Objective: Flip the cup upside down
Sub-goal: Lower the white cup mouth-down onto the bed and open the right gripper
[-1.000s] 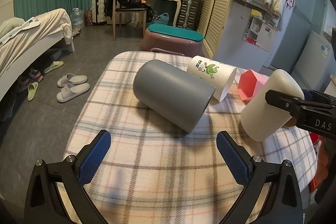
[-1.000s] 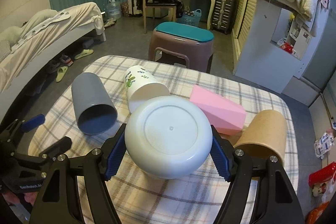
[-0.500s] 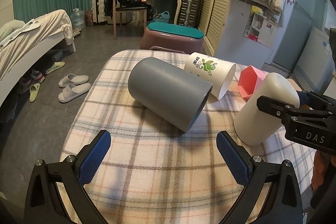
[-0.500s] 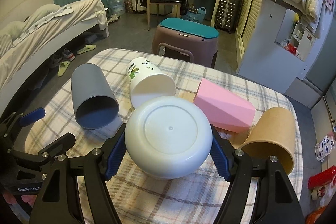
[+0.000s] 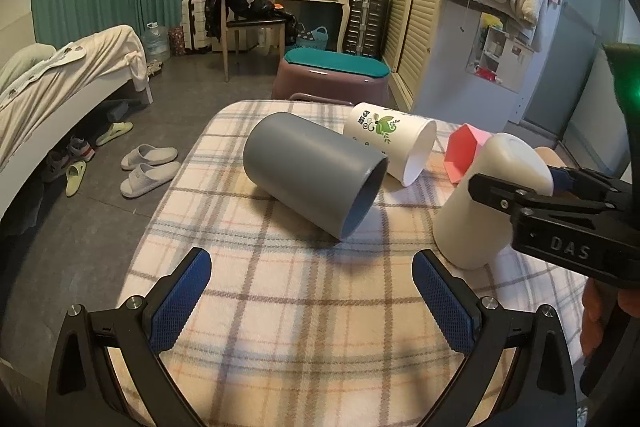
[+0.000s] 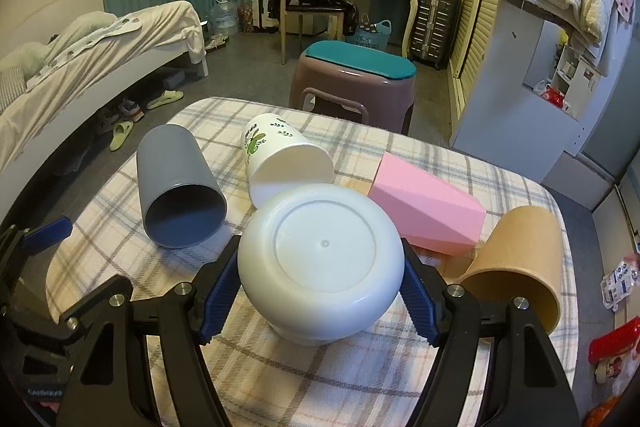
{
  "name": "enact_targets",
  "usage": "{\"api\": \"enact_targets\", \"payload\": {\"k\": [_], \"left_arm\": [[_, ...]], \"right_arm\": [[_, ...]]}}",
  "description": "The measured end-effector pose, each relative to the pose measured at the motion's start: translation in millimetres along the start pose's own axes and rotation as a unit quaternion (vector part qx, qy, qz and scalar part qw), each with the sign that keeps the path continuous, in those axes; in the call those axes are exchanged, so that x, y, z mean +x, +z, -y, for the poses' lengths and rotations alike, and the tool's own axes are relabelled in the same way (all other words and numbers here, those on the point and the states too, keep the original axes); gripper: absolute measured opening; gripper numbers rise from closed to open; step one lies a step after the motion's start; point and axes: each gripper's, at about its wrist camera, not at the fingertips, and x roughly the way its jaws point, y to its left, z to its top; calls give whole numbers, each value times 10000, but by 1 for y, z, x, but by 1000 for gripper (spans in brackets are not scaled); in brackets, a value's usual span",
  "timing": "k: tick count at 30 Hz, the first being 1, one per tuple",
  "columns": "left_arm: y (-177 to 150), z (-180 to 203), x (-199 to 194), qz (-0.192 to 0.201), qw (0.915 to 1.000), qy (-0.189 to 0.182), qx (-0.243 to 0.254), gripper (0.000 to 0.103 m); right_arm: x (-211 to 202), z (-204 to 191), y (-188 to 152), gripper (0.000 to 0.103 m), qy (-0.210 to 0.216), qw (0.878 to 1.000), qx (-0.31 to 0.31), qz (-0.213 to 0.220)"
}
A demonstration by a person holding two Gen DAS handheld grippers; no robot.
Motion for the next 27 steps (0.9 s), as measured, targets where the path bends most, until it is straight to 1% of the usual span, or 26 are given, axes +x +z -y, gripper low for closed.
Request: {"api": "enact_targets", "payload": {"k": [6, 8, 16, 20, 23, 27], "left_arm": [[-2, 11, -10, 40, 9999, 85, 90, 103], [-1, 15, -14, 66, 9998, 98, 133, 103], [4, 42, -35, 260, 9992, 57, 314, 103], [6, 58, -56, 519, 9979, 25, 385, 103], [5, 66, -70, 753, 9964, 16, 380, 103], [-4, 72, -93, 1209, 9924, 6, 219, 103]], "right_arm": [[-18, 8, 5, 80, 228, 9991, 218, 282], [-29, 10, 6, 80, 300, 9983, 280, 413], [-86, 30, 4, 80, 304, 9938, 428, 977], [-116, 45, -6, 80, 205, 9908, 511, 1234], [-137, 55, -21, 80, 74, 9881, 558, 1433], [-154, 62, -45, 81, -101, 9854, 525, 1619]]}}
